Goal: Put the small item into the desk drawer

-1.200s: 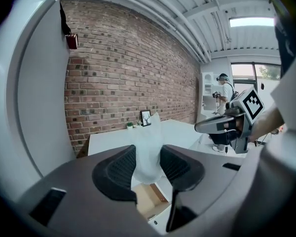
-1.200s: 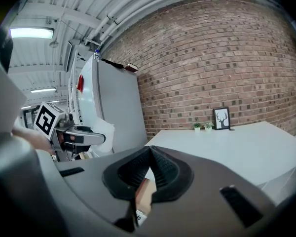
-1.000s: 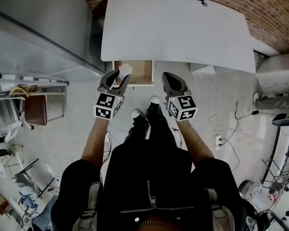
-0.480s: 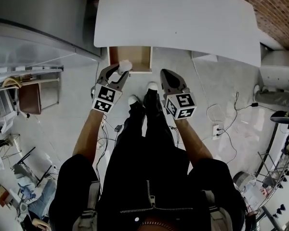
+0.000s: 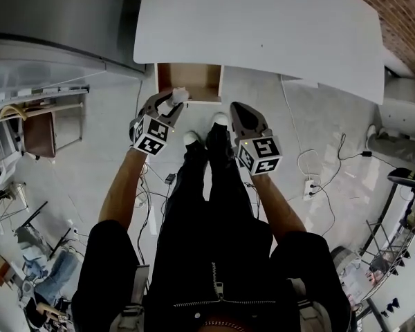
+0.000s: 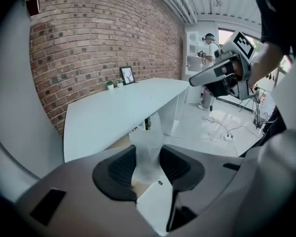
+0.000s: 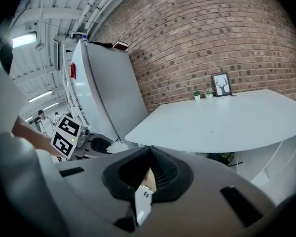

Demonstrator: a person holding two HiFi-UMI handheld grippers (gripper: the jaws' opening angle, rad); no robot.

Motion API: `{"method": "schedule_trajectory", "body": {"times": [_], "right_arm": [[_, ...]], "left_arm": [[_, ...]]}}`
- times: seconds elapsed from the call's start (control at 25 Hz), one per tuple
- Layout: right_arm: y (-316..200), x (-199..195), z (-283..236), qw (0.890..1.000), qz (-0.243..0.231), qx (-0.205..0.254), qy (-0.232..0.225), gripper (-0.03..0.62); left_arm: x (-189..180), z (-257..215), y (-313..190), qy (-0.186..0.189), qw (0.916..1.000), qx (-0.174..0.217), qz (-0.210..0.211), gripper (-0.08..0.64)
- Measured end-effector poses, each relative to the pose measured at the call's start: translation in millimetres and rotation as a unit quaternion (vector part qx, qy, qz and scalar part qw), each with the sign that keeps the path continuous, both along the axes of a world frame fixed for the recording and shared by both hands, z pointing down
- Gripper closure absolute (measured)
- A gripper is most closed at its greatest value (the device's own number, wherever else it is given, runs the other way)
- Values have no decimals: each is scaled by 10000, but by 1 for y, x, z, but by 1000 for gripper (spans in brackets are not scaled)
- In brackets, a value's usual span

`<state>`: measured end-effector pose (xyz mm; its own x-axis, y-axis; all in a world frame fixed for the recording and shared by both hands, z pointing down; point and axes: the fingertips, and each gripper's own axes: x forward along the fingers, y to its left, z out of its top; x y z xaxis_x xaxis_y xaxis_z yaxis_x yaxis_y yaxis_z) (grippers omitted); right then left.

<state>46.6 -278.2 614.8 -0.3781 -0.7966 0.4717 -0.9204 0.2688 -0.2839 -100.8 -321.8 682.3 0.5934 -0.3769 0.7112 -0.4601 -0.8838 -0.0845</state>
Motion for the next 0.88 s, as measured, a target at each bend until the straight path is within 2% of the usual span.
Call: {"method": "schedule_trajectory", "body": {"times": [0.48, 0.88], "right_arm": [[-15, 1, 42, 9995, -161, -264, 16, 586], [-15, 12, 71, 9990, -103, -441, 39, 586]], "left_arm": [[15, 70, -18, -615, 9959, -82, 661, 399], [28, 149, -38, -1476, 9785, -174, 1432, 399]]}}
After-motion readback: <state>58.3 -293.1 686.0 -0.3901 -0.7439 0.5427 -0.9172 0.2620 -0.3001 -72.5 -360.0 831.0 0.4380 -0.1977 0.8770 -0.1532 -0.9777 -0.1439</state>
